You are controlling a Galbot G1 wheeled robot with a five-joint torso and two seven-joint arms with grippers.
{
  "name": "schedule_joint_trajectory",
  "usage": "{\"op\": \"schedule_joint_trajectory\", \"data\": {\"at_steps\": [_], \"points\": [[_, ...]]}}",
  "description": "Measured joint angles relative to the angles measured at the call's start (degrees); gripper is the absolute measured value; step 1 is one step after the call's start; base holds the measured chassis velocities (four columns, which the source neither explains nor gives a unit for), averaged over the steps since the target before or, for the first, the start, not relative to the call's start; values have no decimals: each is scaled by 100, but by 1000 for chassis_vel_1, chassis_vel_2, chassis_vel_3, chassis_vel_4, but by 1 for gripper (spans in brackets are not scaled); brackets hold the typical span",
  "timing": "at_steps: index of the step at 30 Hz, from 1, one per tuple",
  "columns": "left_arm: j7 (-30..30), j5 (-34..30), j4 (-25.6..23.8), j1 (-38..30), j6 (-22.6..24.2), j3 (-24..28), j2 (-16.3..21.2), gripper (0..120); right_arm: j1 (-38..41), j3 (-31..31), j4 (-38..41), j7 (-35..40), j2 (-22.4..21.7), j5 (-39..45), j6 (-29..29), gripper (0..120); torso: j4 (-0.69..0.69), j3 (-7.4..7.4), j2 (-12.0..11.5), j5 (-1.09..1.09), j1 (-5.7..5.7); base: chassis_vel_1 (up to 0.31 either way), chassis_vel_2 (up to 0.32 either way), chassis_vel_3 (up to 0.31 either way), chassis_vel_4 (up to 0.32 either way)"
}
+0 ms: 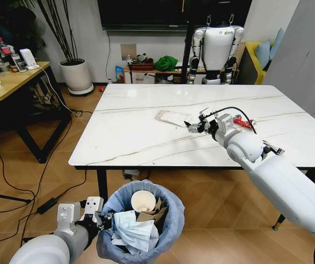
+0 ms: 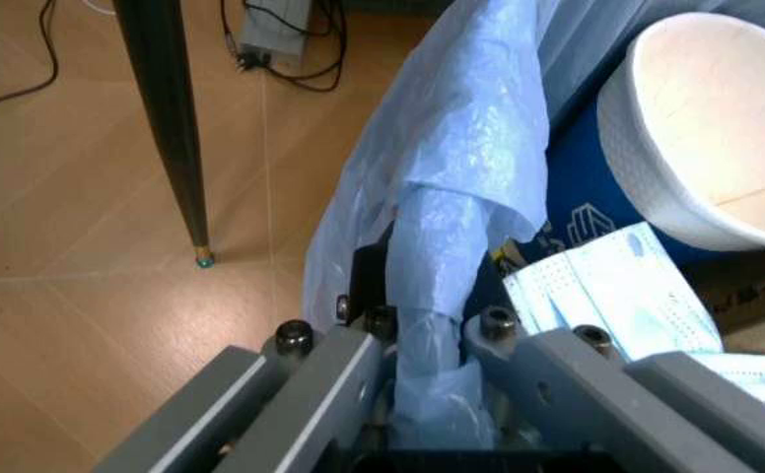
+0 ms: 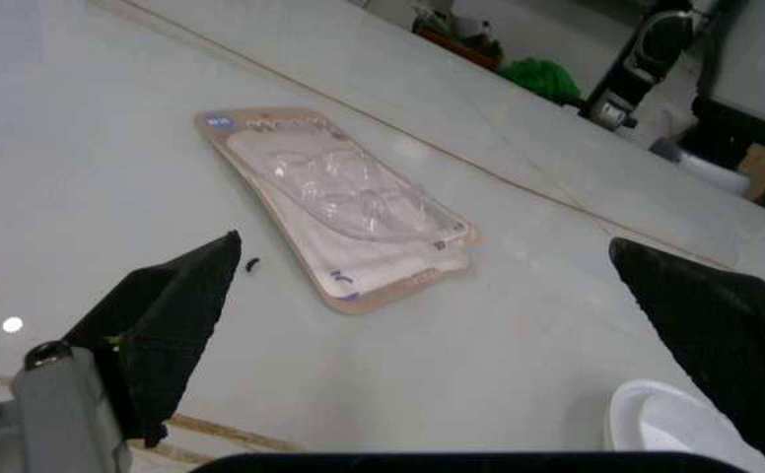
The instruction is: Pick up the trash bin and place the trash from the table into it.
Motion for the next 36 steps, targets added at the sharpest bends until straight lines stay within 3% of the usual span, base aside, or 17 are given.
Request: {"op": "schedule_joint_trajectory", "data": {"at_steps": [7,36], "points": [[2,-8,0,14,0,-9,1,0,313,-301,-621,-146,186,-214,110,100,0,0,0,-1,0,0,0,0,0],[56,-97,0,-72,0,-5,-17,0,1108,-767,-1754,-729,541,-956,437,100,0,0,1,-1,-1,0,0,0,0]]}}
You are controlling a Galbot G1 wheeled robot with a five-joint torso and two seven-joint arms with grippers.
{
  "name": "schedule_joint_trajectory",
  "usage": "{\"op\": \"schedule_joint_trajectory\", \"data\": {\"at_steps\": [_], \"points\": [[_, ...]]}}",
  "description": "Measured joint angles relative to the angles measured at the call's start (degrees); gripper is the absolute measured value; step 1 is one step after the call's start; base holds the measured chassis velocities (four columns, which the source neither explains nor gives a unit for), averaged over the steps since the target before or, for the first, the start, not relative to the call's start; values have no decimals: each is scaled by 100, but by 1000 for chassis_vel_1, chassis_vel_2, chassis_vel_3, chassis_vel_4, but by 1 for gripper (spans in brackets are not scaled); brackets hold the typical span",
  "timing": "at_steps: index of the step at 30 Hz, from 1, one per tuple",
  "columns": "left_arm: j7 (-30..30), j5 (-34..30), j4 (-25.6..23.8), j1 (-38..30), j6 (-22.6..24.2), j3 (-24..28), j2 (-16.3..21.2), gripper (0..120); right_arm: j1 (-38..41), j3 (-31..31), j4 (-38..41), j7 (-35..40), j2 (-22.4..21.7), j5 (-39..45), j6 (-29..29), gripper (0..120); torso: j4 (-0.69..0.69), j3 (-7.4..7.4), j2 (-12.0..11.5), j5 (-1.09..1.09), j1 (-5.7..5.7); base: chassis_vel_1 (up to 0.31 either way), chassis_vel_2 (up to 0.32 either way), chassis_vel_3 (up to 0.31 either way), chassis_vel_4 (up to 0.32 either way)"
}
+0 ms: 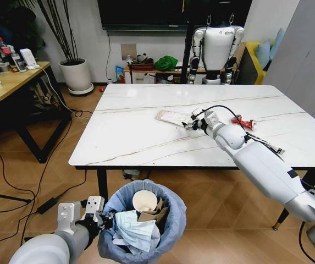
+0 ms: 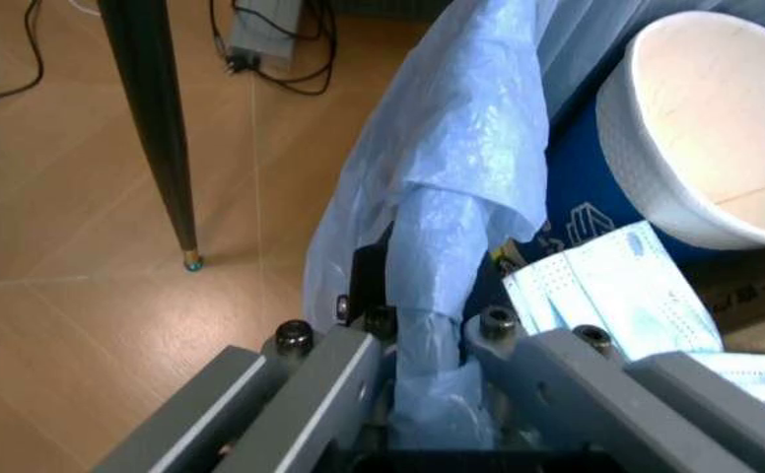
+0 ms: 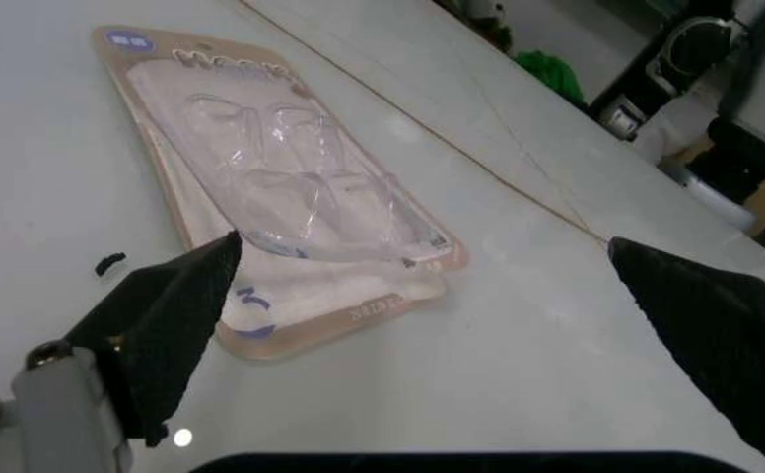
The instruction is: Pick up the trash bin and place the trash from the table into it.
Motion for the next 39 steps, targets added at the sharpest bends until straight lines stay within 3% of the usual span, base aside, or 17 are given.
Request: {"op": "schedule_joint_trajectory", "data": {"at_steps": [6,14,26,39], "points": [[50,9,0,-24,0,29,-13,0,108,-56,-176,-103,48,-147,87,97,0,0,0,0,0,0,0,0,0],[70,-1,0,-37,0,6,-8,0,223,-100,-335,-216,142,-561,267,76,1,0,0,0,0,0,0,0,0],[109,-27,0,-51,0,5,-40,0,8,-94,-277,-280,20,-772,395,76,-1,0,0,0,0,0,0,0,0],[131,-59,0,-37,0,-18,-73,0,227,-181,-536,-293,201,-948,504,76,1,0,0,0,0,0,0,0,0]]}}
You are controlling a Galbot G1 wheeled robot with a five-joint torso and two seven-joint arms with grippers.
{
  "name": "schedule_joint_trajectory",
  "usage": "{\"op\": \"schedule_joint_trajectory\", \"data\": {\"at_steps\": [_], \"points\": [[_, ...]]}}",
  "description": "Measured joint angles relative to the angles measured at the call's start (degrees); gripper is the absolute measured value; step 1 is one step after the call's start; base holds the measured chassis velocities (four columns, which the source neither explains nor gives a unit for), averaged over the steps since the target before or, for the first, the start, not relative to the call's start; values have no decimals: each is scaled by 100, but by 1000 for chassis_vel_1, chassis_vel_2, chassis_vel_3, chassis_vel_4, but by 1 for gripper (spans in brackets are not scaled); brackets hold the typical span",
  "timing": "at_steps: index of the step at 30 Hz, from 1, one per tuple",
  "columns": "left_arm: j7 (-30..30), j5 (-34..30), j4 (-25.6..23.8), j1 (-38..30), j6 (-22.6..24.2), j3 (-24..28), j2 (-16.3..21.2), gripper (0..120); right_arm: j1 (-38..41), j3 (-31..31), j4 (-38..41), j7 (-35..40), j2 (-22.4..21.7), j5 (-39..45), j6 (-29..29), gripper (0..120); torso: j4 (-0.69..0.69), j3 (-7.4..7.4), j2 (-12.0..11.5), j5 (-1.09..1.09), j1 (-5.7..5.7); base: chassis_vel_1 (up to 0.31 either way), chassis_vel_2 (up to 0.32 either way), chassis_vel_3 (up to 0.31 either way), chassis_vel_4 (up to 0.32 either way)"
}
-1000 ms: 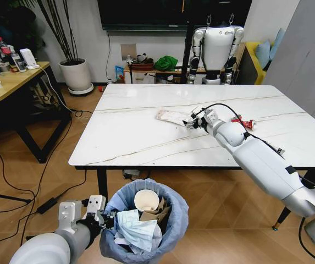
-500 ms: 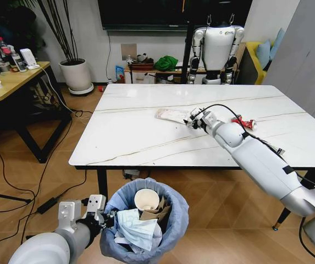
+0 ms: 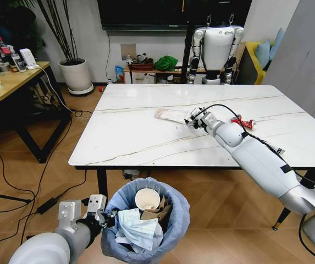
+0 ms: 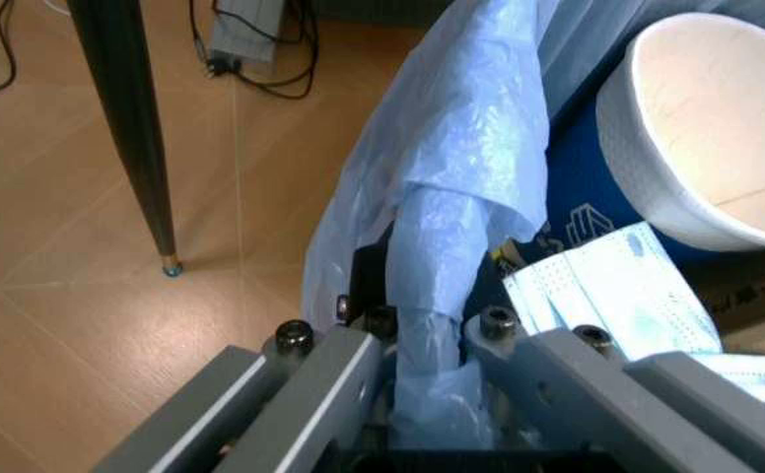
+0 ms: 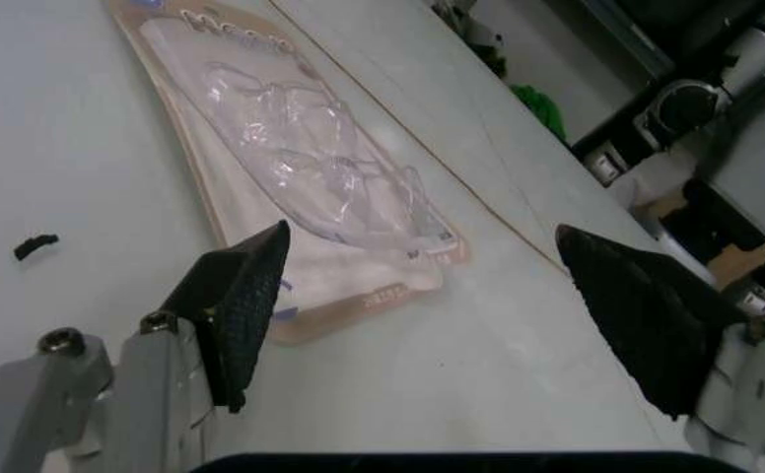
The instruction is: Pick up the trash bin and place the trash from the table into it.
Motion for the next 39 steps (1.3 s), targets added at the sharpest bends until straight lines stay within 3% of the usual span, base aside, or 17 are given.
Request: {"op": "schedule_joint_trajectory", "data": {"at_steps": [9,14,25,35,39], "points": [[0,-44,0,-1,0,-23,-13,0,66,-44,-111,-2,88,17,12,74,-1,0,0,0,0,0,0,0,0],[4,-79,0,-14,0,-30,-11,0,144,-94,-210,-18,167,-10,40,62,0,0,0,0,0,0,0,0,0],[66,-104,0,-12,0,-55,9,0,161,-182,-353,-35,294,-168,313,56,-1,0,0,-1,0,0,0,0,0],[134,-90,0,-18,0,-48,5,0,149,-200,-388,-53,278,-204,462,23,-1,0,0,-1,0,0,0,0,0],[137,-79,0,-5,0,-48,5,0,114,-218,-369,-40,275,-162,504,3,-1,0,0,0,0,0,0,0,0]]}}
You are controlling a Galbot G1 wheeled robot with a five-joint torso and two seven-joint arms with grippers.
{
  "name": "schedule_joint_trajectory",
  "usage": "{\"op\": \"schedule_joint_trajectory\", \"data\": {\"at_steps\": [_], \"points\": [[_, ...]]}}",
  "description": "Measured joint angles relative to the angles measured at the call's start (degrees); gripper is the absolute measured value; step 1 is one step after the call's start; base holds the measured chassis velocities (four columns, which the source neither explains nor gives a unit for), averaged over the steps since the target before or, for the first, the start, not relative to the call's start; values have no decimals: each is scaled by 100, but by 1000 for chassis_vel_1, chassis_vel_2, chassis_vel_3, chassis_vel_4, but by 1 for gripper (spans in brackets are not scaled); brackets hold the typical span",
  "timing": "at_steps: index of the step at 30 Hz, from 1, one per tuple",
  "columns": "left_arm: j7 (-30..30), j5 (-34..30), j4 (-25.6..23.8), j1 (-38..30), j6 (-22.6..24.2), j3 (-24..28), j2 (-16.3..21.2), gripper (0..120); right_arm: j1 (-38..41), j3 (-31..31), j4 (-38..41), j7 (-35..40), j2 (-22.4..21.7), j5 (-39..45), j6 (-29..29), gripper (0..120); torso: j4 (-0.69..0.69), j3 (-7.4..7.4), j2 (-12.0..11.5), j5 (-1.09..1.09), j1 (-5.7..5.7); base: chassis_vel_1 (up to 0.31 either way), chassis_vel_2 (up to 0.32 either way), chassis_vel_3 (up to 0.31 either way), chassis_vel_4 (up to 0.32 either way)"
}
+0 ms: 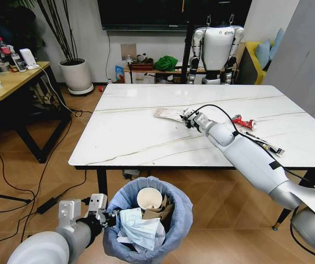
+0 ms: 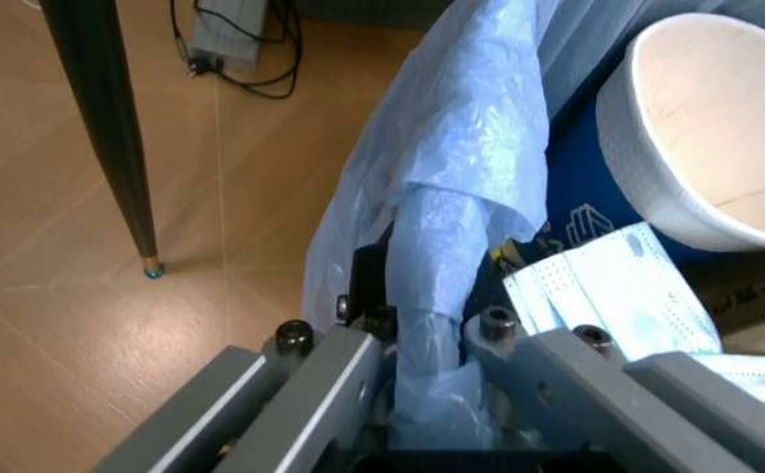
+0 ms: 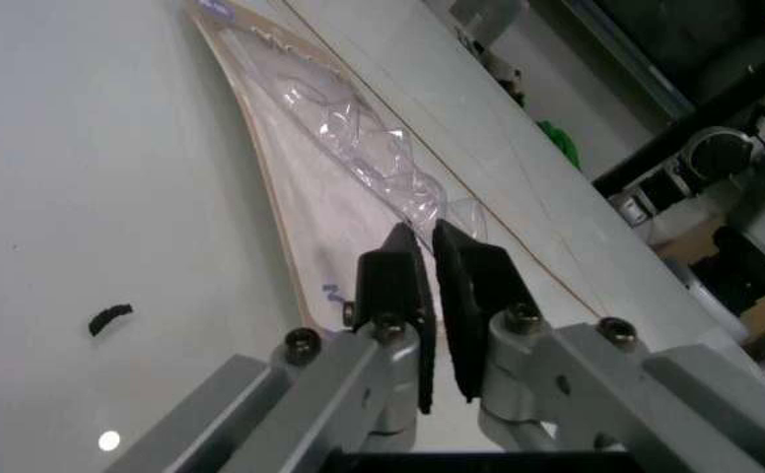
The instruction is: Pick up the trash bin and place the trash from the table into it.
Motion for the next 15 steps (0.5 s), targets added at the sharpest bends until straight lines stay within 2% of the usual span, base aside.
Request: {"op": "schedule_joint_trajectory", "data": {"at_steps": [15], "points": [[7,10,0,0,0,-15,-4,0,-67,26,196,162,-94,265,-43,0,0,0,0,1,0,0,0,0,0]]}}
